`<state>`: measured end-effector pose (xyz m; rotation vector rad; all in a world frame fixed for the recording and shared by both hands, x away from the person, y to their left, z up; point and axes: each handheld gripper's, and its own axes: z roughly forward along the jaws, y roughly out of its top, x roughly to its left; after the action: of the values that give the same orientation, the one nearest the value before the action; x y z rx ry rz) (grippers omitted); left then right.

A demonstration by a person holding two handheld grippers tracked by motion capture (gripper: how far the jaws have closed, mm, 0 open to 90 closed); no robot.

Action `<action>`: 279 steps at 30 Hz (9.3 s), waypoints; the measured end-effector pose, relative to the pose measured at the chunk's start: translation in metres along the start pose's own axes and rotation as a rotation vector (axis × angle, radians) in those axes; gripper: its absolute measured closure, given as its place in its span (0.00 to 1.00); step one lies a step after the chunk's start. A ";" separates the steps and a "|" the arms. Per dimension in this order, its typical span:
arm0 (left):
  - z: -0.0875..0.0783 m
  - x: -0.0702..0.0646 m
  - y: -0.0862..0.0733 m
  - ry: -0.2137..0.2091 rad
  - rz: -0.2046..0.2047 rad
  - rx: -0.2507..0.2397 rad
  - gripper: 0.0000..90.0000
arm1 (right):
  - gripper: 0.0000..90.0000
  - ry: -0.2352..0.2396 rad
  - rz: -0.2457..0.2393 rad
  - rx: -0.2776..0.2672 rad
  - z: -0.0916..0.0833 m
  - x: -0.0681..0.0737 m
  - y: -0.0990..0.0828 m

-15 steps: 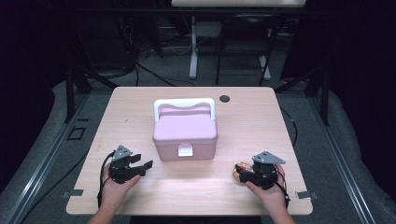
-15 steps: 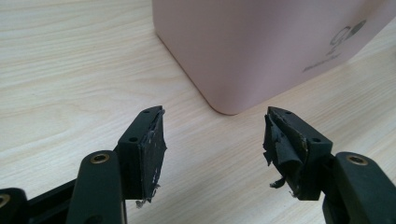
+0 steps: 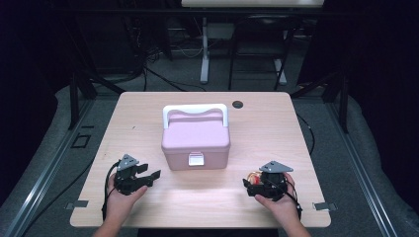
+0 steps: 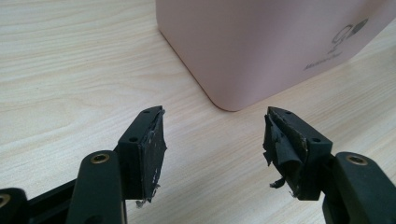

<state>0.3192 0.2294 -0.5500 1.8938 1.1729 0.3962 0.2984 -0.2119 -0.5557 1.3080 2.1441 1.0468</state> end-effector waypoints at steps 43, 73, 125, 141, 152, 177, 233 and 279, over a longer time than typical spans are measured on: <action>0.008 0.000 0.007 -0.033 -0.013 -0.005 0.43 | 0.24 -0.005 0.023 0.084 0.001 -0.011 -0.014; 0.007 0.003 0.007 -0.026 -0.028 -0.015 0.43 | 0.25 -0.140 0.217 0.044 -0.018 -0.062 -0.023; 0.023 0.002 0.045 0.009 -0.056 -0.104 0.79 | 0.67 0.057 0.123 -0.107 0.041 -0.005 0.058; 0.028 0.002 0.045 -0.002 -0.045 -0.093 0.90 | 0.74 0.070 0.125 -0.113 0.055 0.007 0.068; 0.027 -0.004 0.045 -0.008 -0.029 -0.088 1.00 | 1.00 0.034 0.082 -0.127 0.056 0.022 0.068; 0.019 -0.018 0.041 -0.019 0.008 -0.052 1.00 | 1.00 0.056 0.062 -0.082 0.034 0.026 0.056; -0.022 -0.068 0.005 -0.126 0.089 0.013 1.00 | 1.00 0.090 0.036 -0.062 -0.036 0.040 0.001; -0.026 -0.043 0.022 -0.166 0.046 -0.034 0.59 | 0.63 0.107 0.008 -0.106 -0.046 0.010 0.015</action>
<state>0.2932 0.2018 -0.5100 1.8887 1.0085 0.2759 0.2708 -0.2171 -0.5148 1.2379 2.1288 1.2417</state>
